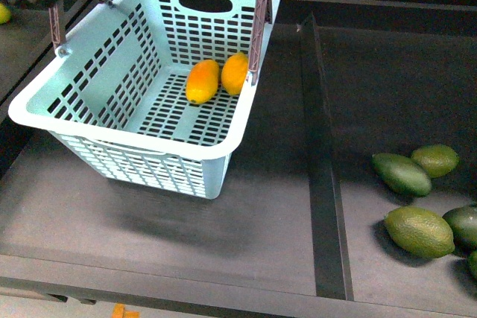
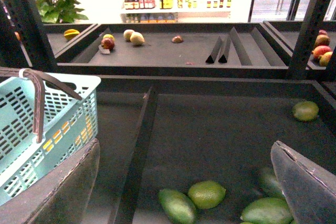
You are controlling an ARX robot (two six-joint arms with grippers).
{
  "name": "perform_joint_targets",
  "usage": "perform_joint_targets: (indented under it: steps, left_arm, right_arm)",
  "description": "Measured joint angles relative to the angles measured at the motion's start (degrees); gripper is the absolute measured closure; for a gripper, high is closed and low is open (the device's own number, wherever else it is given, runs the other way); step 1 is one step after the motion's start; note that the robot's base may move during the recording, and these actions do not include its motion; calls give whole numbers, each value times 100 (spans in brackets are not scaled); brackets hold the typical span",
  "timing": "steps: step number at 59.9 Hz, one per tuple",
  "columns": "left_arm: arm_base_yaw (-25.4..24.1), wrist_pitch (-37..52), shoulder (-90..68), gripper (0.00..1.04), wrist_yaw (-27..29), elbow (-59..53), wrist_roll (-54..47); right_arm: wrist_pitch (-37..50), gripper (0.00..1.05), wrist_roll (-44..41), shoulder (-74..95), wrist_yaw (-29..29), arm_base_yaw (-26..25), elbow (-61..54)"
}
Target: Pick lemon and mango into basket
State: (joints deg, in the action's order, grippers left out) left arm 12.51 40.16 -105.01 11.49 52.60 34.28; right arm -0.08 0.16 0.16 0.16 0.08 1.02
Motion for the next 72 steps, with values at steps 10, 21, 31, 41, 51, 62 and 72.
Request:
perform_joint_targets:
  steps: [10, 21, 31, 41, 51, 62, 72]
  left_arm:
    - [-341, 1941, 1113, 79, -219, -1663, -2769]
    - [-549, 2103, 1910, 101, -494, -2907, -3270]
    - [-730, 2107, 2691, 101, -638, -3617, -3322]
    - [-909, 2260, 3176, 101, -874, -4325, -3342]
    - [-1231, 1735, 4127, 101, -1139, -4695, -3357]
    - [-1231, 1054, 5058, 101, -1150, -4957, -3364]
    - [-1231, 293, 5980, 101, -1147, -5110, -3364]
  right_arm:
    - [0, 9, 0, 0, -2, 0, 0]
    - [0, 9, 0, 2, -2, 0, 0]
    - [0, 9, 0, 2, -2, 0, 0]
    - [0, 9, 0, 2, -4, 0, 0]
    - [0, 9, 0, 0, -7, 0, 0]
    - [0, 9, 0, 0, -2, 0, 0]
    - [0, 9, 0, 2, -2, 0, 0]
